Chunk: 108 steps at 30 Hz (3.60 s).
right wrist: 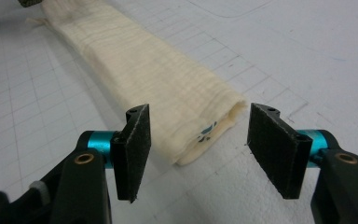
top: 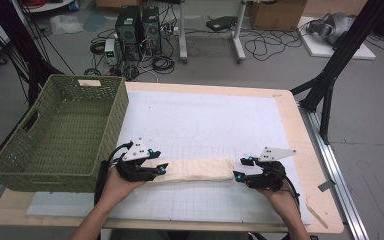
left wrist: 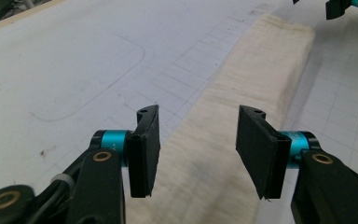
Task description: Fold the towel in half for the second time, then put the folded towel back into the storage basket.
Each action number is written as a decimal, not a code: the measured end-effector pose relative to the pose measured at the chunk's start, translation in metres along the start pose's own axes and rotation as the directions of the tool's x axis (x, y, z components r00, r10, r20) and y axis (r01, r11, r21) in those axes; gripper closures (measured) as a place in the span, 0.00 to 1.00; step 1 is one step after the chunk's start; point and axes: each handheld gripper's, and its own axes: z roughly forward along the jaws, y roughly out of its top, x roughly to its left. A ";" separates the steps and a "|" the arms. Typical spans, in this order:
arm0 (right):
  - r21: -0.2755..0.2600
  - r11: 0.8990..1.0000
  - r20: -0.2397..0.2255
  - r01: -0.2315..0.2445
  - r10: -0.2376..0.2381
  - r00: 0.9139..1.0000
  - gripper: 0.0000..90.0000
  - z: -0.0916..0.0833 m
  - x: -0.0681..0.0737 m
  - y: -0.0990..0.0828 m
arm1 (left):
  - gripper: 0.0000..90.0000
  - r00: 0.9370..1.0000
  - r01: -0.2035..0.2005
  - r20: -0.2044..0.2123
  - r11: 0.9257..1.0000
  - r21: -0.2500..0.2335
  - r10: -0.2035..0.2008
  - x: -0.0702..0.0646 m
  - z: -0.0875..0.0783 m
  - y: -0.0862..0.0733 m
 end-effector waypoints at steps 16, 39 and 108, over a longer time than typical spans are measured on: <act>-0.019 1.000 -0.001 -0.005 0.005 1.000 0.41 -0.001 -0.004 0.000 | 0.52 0.997 -0.061 0.052 0.998 0.028 0.060 -0.004 0.017 0.017; -0.074 0.997 -0.003 -0.028 0.028 1.000 0.38 0.000 -0.009 0.006 | 0.45 0.983 -0.073 0.171 0.996 0.043 0.065 -0.002 0.035 0.029; -0.033 0.999 -0.024 -0.002 0.001 1.000 0.37 0.000 -0.002 0.003 | 0.33 0.973 -0.132 0.218 0.955 0.264 0.074 -0.016 0.089 0.015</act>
